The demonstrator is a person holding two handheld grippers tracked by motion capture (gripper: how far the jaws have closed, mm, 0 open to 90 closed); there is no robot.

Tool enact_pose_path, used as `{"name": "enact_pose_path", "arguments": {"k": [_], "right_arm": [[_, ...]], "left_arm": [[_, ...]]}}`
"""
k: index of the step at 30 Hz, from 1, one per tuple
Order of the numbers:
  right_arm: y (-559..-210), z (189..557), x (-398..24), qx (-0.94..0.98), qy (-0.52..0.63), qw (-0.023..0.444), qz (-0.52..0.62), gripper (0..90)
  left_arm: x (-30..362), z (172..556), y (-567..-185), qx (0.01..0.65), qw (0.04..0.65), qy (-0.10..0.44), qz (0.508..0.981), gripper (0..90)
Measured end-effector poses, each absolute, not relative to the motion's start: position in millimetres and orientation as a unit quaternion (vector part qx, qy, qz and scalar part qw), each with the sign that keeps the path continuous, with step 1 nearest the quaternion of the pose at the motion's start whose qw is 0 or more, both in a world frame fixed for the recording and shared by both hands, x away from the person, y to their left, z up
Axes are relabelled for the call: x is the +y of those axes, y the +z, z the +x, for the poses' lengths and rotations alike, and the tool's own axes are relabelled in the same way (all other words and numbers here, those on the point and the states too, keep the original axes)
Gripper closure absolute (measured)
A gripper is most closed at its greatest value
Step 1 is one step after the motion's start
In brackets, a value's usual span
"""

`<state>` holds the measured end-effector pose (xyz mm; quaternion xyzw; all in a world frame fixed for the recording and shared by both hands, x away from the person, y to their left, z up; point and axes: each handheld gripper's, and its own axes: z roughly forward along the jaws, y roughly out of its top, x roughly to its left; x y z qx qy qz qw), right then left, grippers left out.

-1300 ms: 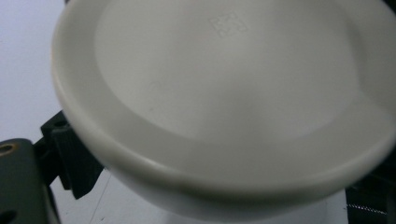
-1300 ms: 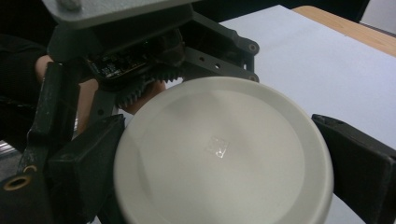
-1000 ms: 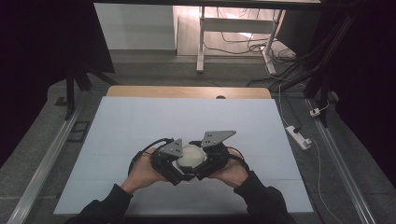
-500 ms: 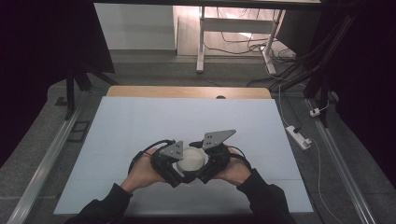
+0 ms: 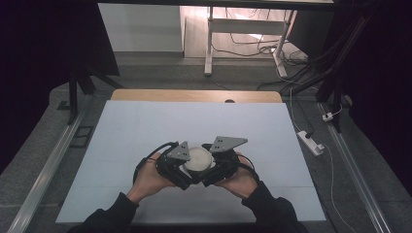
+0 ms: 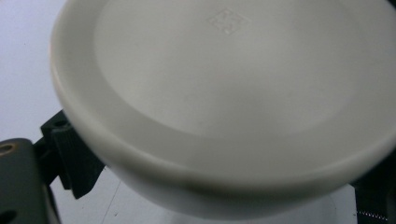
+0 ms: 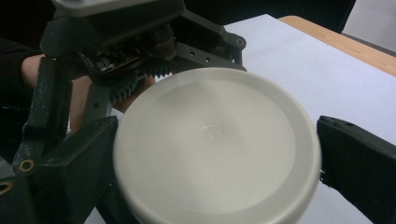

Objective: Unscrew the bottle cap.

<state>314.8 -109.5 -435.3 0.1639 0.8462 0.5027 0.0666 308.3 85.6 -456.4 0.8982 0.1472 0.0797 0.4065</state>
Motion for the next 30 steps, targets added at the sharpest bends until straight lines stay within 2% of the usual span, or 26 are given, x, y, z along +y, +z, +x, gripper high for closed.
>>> {"name": "enact_pose_path", "arguments": {"k": [8, 23, 30], "right_arm": [[-436, 314, -110, 0.847, 0.506, 0.067, 0.151, 6.7], [-435, 321, -121, 0.864, 0.501, -0.029, 0.033, 6.6], [-434, 320, -123, 0.858, 0.512, -0.036, 0.037, 3.7]], "left_arm": [[87, 309, -457, 0.137, 0.408, 0.069, 0.9, 7.5], [84, 304, -458, 0.043, 0.414, 0.013, 0.909, 7.5], [83, 303, -457, 0.053, 0.417, 0.025, 0.907, 7.5]]}}
